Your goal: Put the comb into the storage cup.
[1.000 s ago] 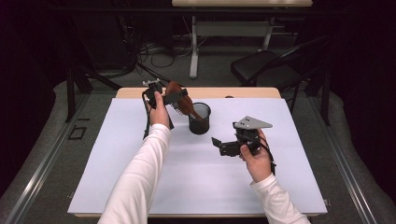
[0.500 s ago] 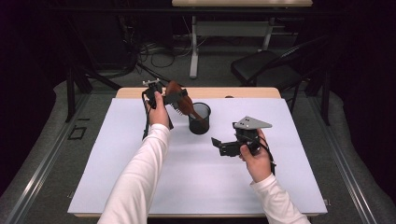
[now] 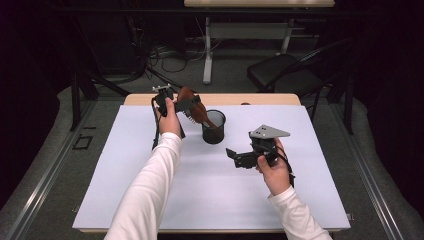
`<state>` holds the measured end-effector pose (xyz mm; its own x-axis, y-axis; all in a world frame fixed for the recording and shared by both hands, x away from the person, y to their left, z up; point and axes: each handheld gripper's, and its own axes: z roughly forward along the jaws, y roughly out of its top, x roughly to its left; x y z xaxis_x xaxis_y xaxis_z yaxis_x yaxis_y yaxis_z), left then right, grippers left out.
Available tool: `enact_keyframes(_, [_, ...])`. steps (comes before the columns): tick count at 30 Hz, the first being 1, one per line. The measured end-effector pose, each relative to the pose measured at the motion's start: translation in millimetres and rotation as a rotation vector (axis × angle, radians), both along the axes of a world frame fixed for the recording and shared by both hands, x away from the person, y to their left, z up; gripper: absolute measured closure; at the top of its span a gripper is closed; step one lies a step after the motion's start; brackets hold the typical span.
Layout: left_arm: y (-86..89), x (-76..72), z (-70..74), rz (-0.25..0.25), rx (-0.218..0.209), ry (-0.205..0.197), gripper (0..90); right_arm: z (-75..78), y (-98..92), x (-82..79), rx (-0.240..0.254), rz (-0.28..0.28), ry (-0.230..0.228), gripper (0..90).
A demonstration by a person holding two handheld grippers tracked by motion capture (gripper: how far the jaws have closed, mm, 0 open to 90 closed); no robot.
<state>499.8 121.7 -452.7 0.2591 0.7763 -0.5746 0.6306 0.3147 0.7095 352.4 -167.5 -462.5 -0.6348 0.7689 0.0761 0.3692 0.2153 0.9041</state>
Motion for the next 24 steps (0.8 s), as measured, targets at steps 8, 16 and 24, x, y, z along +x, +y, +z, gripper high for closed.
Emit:
enact_keyframes(8, [1.4,-0.4,1.4,-0.008,0.012,0.003,0.5,0.5,-0.9,0.1,0.014,0.002,0.015,0.0])
enact_keyframes(16, [5.9,-0.6,4.2,-0.006,0.022,0.002,0.4,0.4,0.9,-0.9,0.009,0.008,0.012,0.0])
enact_keyframes(24, [9.7,-1.7,8.0,-0.010,0.022,0.000,0.5,-0.4,1.7,-0.7,0.000,0.011,0.014,0.0])
